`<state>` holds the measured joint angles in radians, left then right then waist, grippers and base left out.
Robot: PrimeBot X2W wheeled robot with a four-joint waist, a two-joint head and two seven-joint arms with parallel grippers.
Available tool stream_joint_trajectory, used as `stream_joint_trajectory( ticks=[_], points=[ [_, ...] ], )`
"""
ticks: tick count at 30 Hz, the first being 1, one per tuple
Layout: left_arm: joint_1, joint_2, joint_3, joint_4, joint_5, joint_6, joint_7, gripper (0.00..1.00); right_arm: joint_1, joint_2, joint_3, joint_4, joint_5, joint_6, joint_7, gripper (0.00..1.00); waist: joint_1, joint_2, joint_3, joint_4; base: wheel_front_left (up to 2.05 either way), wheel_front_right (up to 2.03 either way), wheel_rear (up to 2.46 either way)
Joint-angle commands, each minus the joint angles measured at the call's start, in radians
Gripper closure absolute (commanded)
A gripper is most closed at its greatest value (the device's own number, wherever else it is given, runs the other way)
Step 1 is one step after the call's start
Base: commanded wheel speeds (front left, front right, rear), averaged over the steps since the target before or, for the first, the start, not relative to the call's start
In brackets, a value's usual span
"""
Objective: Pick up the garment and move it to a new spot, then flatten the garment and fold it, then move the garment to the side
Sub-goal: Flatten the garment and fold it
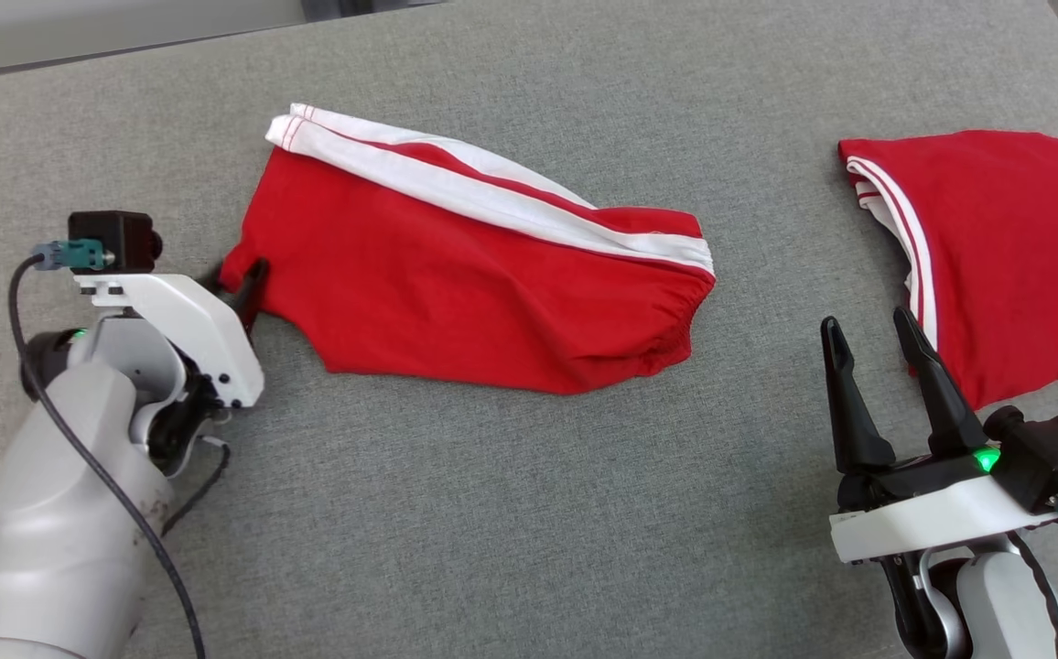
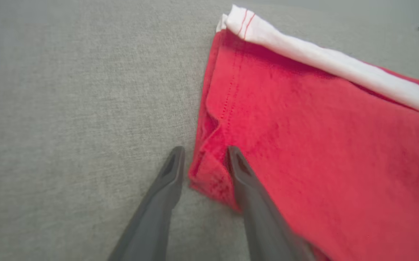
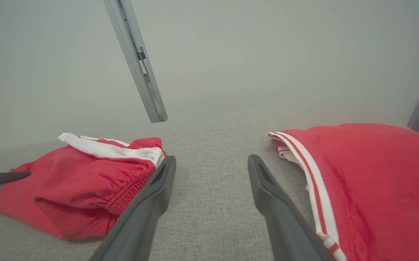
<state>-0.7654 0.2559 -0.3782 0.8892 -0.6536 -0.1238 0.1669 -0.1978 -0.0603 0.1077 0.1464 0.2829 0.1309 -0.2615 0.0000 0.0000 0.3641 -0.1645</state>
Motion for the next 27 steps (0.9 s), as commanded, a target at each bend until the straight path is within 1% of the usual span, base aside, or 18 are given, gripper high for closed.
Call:
stream_joint_trajectory(
  ticks=[1,2,5,7,9,12,14,16,19,22,27],
  points=[
    [0.036,-0.019,-0.024,0.021,-0.019,-0.008,0.033,1.00,-0.010,0.000,0.000,-0.001,0.006,0.000,-0.005,0.00,0.0000,0.0000,-0.005,0.003,0.00,0.00,0.00],
    [0.044,-0.027,-0.032,0.011,-0.046,-0.008,0.046,1.00,-0.010,0.000,0.001,-0.003,0.009,0.000,-0.005,0.00,0.0000,0.0000,-0.007,0.004,0.00,0.00,0.00],
    [0.056,-0.016,-0.058,-0.026,-0.094,-0.009,0.051,1.00,-0.006,0.001,-0.005,-0.003,0.010,0.000,-0.005,0.00,0.0000,0.0000,-0.015,0.010,0.00,0.00,0.00],
    [0.060,0.007,-0.058,-0.042,-0.104,-0.008,0.013,1.00,0.001,0.001,-0.012,-0.001,0.010,0.000,-0.005,0.00,0.0000,0.0000,-0.023,0.016,0.00,0.00,0.00],
    [0.066,0.018,-0.045,-0.047,-0.112,-0.006,-0.035,1.00,0.010,0.002,-0.018,-0.002,0.011,0.000,-0.005,0.00,0.0000,0.0000,-0.032,0.023,0.00,0.00,0.00],
    [0.101,0.014,-0.032,-0.065,-0.119,-0.002,-0.099,1.00,0.027,0.001,-0.027,-0.001,0.006,0.000,-0.005,0.00,0.0000,0.0000,-0.050,0.040,0.00,0.00,0.00],
    [0.117,0.015,-0.030,-0.076,-0.118,0.002,-0.118,1.00,0.029,0.000,-0.030,-0.002,0.005,0.000,-0.005,0.00,0.0000,0.0000,-0.055,0.048,0.00,0.00,0.00],
    [0.158,0.015,-0.025,-0.106,-0.115,0.015,-0.156,1.00,0.041,-0.006,-0.038,-0.003,0.002,0.000,-0.005,0.00,0.0000,0.0000,-0.067,0.067,0.00,0.00,0.00],
    [0.226,0.004,-0.027,-0.173,-0.118,0.034,-0.185,1.00,0.059,-0.018,-0.049,-0.001,0.001,0.000,-0.005,0.00,0.0000,0.0000,-0.082,0.102,0.00,0.00,0.00],
    [0.298,0.005,-0.028,-0.252,-0.121,0.060,-0.195,1.00,0.073,-0.026,-0.055,0.003,0.004,0.000,-0.005,0.00,0.0000,0.0000,-0.098,0.130,0.00,0.00,0.00],
    [0.414,0.009,-0.020,-0.393,-0.135,0.121,-0.186,1.00,0.093,-0.032,-0.060,0.008,0.010,0.000,-0.001,0.00,0.0000,0.0000,-0.121,0.152,0.00,0.00,0.00]
  ],
)
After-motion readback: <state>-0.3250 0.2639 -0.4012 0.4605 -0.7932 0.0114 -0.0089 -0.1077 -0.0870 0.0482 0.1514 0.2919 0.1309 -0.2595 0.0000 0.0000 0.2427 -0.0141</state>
